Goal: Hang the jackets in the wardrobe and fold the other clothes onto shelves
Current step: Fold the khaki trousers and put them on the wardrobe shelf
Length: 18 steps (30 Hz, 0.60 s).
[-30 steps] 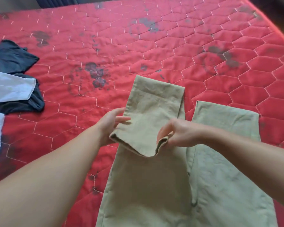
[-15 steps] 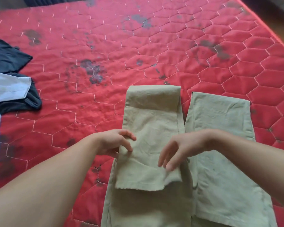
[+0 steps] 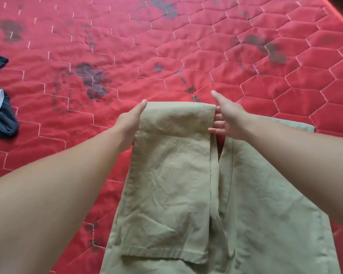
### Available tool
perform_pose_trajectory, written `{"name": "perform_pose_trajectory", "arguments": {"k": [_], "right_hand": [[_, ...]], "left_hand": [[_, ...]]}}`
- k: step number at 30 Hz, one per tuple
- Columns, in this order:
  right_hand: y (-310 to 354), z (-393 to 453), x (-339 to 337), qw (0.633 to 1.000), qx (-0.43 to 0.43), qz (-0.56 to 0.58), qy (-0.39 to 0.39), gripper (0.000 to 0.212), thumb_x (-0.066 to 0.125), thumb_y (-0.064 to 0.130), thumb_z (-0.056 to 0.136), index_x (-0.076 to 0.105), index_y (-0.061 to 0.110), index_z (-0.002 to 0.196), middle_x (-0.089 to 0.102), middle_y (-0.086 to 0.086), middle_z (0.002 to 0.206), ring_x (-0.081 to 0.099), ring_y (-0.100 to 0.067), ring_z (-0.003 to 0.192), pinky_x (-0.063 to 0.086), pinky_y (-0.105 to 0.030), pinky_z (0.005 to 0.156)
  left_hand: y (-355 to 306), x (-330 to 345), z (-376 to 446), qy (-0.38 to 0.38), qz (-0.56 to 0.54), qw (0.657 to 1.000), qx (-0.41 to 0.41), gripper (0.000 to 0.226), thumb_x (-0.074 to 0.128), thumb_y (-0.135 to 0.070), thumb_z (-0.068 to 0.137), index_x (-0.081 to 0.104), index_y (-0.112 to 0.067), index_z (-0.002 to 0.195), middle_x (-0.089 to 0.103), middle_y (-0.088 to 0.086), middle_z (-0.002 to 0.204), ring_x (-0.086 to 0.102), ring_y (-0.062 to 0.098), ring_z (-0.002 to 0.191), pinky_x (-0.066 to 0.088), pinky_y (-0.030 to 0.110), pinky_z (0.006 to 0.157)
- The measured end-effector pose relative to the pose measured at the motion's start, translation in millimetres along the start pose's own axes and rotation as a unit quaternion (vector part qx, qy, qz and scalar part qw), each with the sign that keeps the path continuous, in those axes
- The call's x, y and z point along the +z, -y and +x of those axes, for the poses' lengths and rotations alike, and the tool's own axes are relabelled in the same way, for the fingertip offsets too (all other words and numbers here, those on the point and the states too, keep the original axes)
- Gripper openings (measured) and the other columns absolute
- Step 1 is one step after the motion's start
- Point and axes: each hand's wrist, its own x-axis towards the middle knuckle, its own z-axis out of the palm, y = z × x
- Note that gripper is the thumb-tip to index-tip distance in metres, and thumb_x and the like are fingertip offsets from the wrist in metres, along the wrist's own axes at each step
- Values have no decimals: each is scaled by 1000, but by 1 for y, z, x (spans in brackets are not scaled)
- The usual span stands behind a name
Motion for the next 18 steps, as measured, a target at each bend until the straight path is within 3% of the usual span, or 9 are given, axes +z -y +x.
{"name": "perform_pose_trajectory", "arguments": {"k": [1, 3, 5, 8, 12, 15, 17, 18], "right_hand": [[5, 8, 1, 999, 32, 10, 23, 64, 54, 71, 80, 58, 18, 116, 66, 0, 97, 66, -15, 76, 50, -23, 53], [11, 20, 1, 993, 79, 2, 92, 60, 48, 77, 78, 60, 20, 94, 51, 4, 62, 48, -12, 51, 36, -21, 49], [15, 28, 4, 988, 83, -22, 125, 44, 46, 65, 88, 59, 23, 87, 41, 6, 50, 39, -12, 43, 33, -21, 45], [20, 35, 13, 997, 25, -13, 78, 20, 54, 35, 96, 61, 19, 86, 60, 2, 68, 59, -15, 57, 50, -23, 55], [39, 48, 24, 994, -50, 20, 100, 21, 55, 36, 96, 66, 18, 92, 69, 2, 80, 66, -14, 70, 52, -25, 66], [50, 60, 33, 986, -103, 7, 129, 13, 54, 22, 97, 66, 19, 97, 69, 0, 86, 64, -15, 78, 51, -30, 78], [52, 66, 36, 988, -97, 4, 122, 12, 55, 15, 95, 65, 15, 103, 69, -2, 90, 64, -16, 81, 52, -33, 81], [52, 68, 36, 989, -85, 10, 117, 15, 55, 15, 95, 64, 15, 107, 69, -1, 93, 65, -14, 82, 53, -31, 79]], "left_hand": [[-6, 3, 3, 12, -9, 1000, -12, 76, 68, -69, 69, 61, -19, 126, 69, 4, 116, 69, 24, 101, 55, 40, 88], [-15, 7, 16, 57, -7, 998, -41, 56, 57, -67, 82, 66, -22, 116, 74, 4, 104, 72, 22, 89, 56, 34, 74], [-20, 12, 28, 86, 10, 995, -52, 43, 50, -57, 93, 68, -22, 110, 74, 5, 102, 72, 21, 82, 55, 31, 68], [-26, 14, 43, 38, 4, 999, -35, 20, 55, -35, 96, 69, -21, 98, 73, 0, 87, 69, 14, 67, 55, 25, 56], [-44, 12, 59, -3, -82, 996, 28, 15, 59, -30, 96, 66, -18, 91, 73, -5, 72, 70, 10, 66, 56, 23, 58], [-58, 13, 70, 4, -81, 993, 91, 10, 56, -25, 98, 63, -21, 92, 71, -10, 65, 67, 6, 60, 54, 21, 57], [-55, 14, 76, 10, -23, 993, 116, 7, 62, -21, 93, 63, -22, 100, 71, -8, 76, 68, 9, 68, 54, 26, 64], [-51, 15, 77, -6, 17, 992, 129, 20, 67, -22, 88, 62, -25, 108, 72, -7, 88, 69, 12, 80, 55, 30, 72]]}}
